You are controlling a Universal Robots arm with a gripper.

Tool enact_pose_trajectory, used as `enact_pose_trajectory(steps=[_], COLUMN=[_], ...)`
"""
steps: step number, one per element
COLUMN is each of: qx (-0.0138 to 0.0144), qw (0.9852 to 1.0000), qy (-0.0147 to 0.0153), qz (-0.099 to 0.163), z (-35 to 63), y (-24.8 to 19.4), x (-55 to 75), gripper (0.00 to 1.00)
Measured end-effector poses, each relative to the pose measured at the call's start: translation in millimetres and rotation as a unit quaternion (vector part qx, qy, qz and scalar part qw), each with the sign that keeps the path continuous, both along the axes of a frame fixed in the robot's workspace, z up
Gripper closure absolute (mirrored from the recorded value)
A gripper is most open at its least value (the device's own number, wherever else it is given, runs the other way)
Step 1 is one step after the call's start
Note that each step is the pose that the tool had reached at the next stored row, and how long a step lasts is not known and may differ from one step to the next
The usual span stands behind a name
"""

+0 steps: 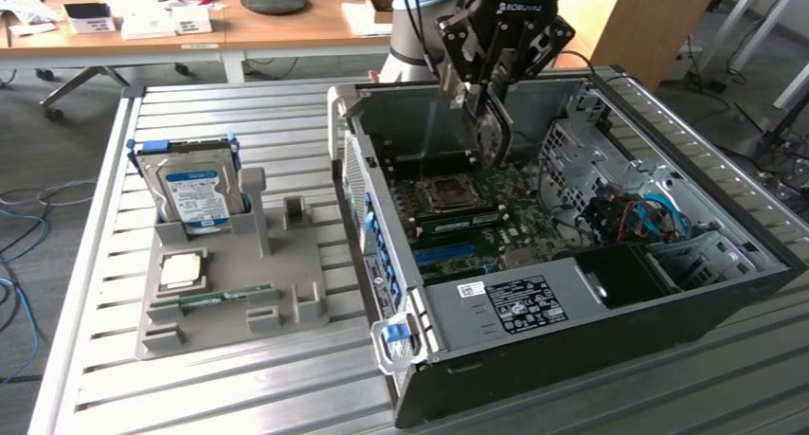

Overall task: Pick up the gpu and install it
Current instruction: 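Pick up the gpu and move the gpu toward the slot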

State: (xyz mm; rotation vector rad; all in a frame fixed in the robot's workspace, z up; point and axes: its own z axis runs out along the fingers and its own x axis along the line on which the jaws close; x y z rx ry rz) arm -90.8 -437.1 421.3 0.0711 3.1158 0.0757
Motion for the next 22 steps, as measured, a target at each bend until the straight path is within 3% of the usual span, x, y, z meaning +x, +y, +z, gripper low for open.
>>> enact_pose_trajectory(steps=[22], qx=[0.0], qw=[1.0], qy=[0.0], qz=[0.0], z=[0.0], y=[0.0], x=[32.7], gripper=[0.73])
